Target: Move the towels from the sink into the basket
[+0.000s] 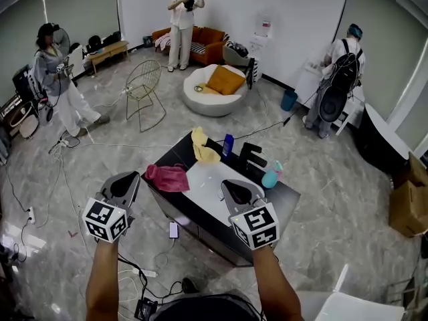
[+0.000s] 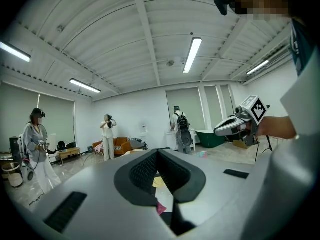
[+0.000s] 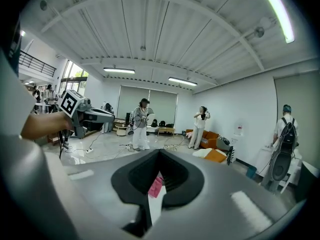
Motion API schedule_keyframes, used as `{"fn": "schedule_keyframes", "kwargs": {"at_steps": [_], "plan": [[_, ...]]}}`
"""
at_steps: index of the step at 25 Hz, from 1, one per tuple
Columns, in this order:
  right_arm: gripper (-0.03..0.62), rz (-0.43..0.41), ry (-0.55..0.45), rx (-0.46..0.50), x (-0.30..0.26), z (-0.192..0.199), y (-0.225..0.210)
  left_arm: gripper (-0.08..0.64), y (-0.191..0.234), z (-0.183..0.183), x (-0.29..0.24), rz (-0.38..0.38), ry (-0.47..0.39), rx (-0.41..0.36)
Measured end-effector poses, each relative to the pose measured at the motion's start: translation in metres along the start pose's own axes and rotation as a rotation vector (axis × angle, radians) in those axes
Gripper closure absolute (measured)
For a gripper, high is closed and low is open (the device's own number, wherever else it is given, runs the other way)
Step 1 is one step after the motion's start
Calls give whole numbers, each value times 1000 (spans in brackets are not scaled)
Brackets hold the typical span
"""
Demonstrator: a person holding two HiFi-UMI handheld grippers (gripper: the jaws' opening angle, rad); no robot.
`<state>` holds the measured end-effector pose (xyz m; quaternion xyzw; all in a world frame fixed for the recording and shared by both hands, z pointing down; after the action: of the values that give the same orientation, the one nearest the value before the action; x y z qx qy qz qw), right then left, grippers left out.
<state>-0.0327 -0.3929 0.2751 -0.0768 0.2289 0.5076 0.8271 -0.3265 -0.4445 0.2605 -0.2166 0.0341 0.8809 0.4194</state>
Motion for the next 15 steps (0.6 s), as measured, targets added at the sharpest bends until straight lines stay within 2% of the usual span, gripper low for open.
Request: {"fn": "schedule_keyframes", "kwargs": {"at_steps": [7,15], "plan": [[583,-2,28,-22,-43,-4,10,554,47,27,-20,16,33,38],[583,-56,53,-21,-107,-5,-5,554,84,48,-58,-4,107,75]]}}
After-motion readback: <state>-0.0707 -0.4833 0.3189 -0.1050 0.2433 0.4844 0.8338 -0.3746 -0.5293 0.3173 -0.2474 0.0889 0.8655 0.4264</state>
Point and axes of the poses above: the fingertips, and each gripper's own axes: x backward along the fingers, y to its left, z out of its underside, the point moved 6 cm from there along x, backward along the fingers, and after that the axes turned 15 degrees about y, right-handed, at the moved point
